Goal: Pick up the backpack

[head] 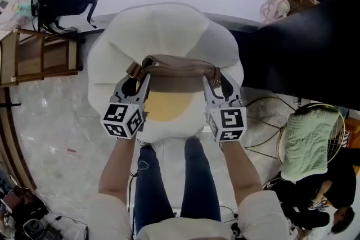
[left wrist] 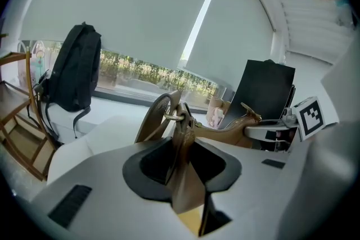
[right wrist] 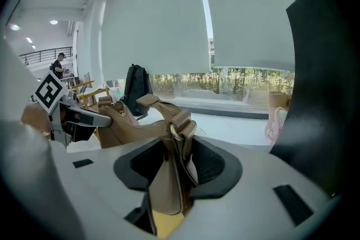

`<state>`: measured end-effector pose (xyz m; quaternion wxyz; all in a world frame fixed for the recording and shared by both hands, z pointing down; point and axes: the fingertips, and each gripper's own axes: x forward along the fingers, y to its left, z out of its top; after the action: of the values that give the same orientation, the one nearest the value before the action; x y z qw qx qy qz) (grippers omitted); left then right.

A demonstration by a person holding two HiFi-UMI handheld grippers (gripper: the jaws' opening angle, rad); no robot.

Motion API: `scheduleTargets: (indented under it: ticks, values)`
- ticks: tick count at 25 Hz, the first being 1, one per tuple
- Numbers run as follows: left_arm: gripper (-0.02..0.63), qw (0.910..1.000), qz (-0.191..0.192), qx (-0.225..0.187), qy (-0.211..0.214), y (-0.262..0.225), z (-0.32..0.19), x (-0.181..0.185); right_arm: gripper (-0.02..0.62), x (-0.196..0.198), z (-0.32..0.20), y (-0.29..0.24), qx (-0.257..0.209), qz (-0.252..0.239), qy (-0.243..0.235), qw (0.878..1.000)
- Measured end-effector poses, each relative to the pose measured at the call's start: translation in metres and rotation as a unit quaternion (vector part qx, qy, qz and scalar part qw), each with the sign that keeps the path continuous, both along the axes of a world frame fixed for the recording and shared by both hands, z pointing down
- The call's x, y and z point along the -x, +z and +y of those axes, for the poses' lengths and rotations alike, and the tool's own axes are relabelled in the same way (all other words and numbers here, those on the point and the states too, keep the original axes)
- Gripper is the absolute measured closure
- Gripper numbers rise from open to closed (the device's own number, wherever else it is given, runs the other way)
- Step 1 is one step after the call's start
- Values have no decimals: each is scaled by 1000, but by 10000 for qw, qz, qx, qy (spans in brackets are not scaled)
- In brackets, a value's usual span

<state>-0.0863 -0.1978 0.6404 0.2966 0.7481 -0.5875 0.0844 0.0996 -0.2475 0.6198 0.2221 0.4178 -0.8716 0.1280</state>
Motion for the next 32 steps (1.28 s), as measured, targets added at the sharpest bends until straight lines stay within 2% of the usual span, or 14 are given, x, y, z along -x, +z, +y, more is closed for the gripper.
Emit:
scheduleTargets:
  ticks: [10,17,32]
  values:
    - [489,9999,-84,-119,-30,-73,6,-9,422,-6,6,-77,-211,-61,-146,9997]
    - [489,9996,-157,-203,-87,-125,12,-3,422,-1,10,-126,-342,-94,-175,9992]
    - [489,9989,-271,-375,66,-224,35,-13,422,-13,40,-223,-547,-224,-23,9983]
